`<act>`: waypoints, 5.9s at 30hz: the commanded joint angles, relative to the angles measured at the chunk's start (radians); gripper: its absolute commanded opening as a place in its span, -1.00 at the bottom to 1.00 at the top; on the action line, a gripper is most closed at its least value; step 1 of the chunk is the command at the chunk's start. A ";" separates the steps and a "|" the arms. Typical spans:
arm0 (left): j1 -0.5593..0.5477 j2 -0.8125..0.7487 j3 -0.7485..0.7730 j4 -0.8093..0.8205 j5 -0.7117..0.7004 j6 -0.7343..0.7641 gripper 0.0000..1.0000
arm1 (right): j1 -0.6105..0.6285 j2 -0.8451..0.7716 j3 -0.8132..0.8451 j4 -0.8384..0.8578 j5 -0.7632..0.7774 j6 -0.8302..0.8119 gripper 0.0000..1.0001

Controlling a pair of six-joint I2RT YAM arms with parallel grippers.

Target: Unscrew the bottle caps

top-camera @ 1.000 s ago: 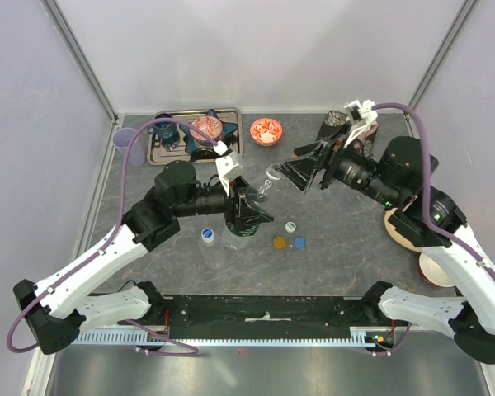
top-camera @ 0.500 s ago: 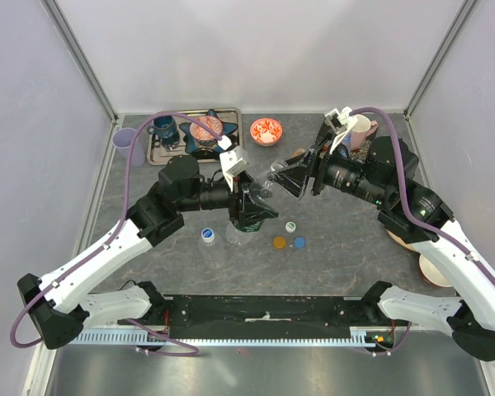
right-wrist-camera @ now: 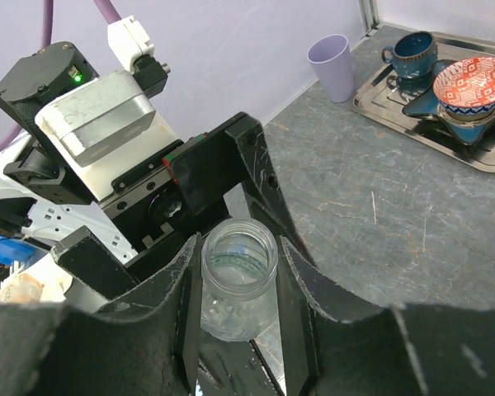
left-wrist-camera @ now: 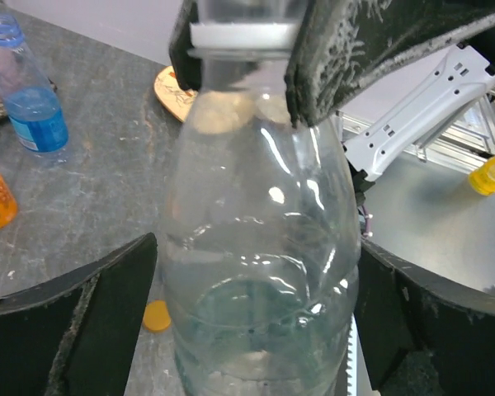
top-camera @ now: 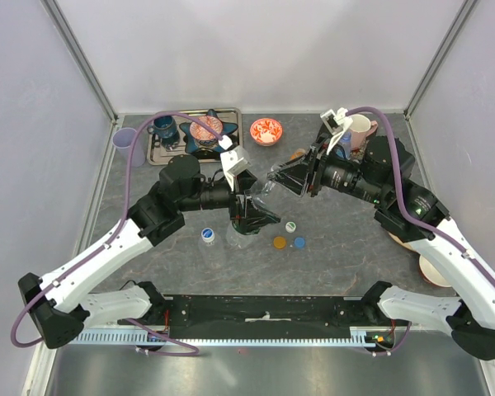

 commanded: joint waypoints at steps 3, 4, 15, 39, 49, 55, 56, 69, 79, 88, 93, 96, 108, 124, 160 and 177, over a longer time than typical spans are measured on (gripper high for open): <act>0.000 -0.049 0.060 -0.020 -0.107 0.013 0.99 | 0.006 -0.015 0.032 0.008 0.021 0.000 -0.97; 0.000 -0.058 0.071 -0.035 -0.147 0.016 0.99 | 0.005 -0.016 0.049 0.000 0.034 -0.005 -1.00; 0.002 -0.210 0.268 -0.371 -0.465 0.154 0.99 | 0.006 0.025 0.135 -0.195 0.748 -0.091 -1.00; 0.000 -0.651 -0.183 -0.185 -0.672 -0.032 0.99 | 0.006 0.654 0.213 0.239 1.070 -0.201 -1.00; 0.000 -0.660 -0.222 -0.213 -0.698 -0.006 0.99 | 0.003 0.806 0.244 0.374 1.139 -0.278 -1.00; 0.000 -0.652 -0.243 -0.210 -0.698 -0.010 0.99 | -0.015 0.877 0.267 0.377 1.119 -0.238 -1.00; 0.000 -0.654 -0.246 -0.205 -0.697 -0.010 0.99 | -0.017 0.886 0.267 0.373 1.111 -0.232 -1.00; 0.000 -0.628 -0.239 -0.201 -0.670 -0.003 0.99 | -0.021 0.861 0.250 0.290 1.082 -0.186 -0.21; 0.002 -0.618 -0.229 -0.211 -0.663 -0.003 0.99 | -0.026 0.855 0.290 0.225 1.075 -0.185 0.33; 0.000 -0.614 -0.228 -0.214 -0.660 -0.006 0.99 | -0.035 0.849 0.299 0.207 1.062 -0.183 0.40; 0.000 -0.611 -0.228 -0.216 -0.658 -0.007 0.99 | -0.035 0.843 0.293 0.204 1.052 -0.182 0.43; 0.000 -0.609 -0.226 -0.214 -0.663 -0.007 0.99 | -0.034 0.823 0.281 0.198 1.024 -0.177 0.49; 0.000 -0.641 -0.180 -0.244 -0.851 -0.003 0.99 | 0.104 0.457 0.085 0.120 0.874 -0.143 0.67; 0.000 -0.885 -0.248 -0.378 -1.177 -0.095 0.99 | 0.522 0.410 -0.077 0.167 0.650 -0.116 0.75; 0.000 -0.810 -0.206 -0.363 -1.089 -0.035 0.99 | 0.566 0.251 -0.030 0.019 0.818 -0.047 -1.00; 0.003 -0.298 -0.042 0.069 0.006 -0.105 0.99 | 0.552 -0.050 0.061 -0.256 0.668 0.110 -1.00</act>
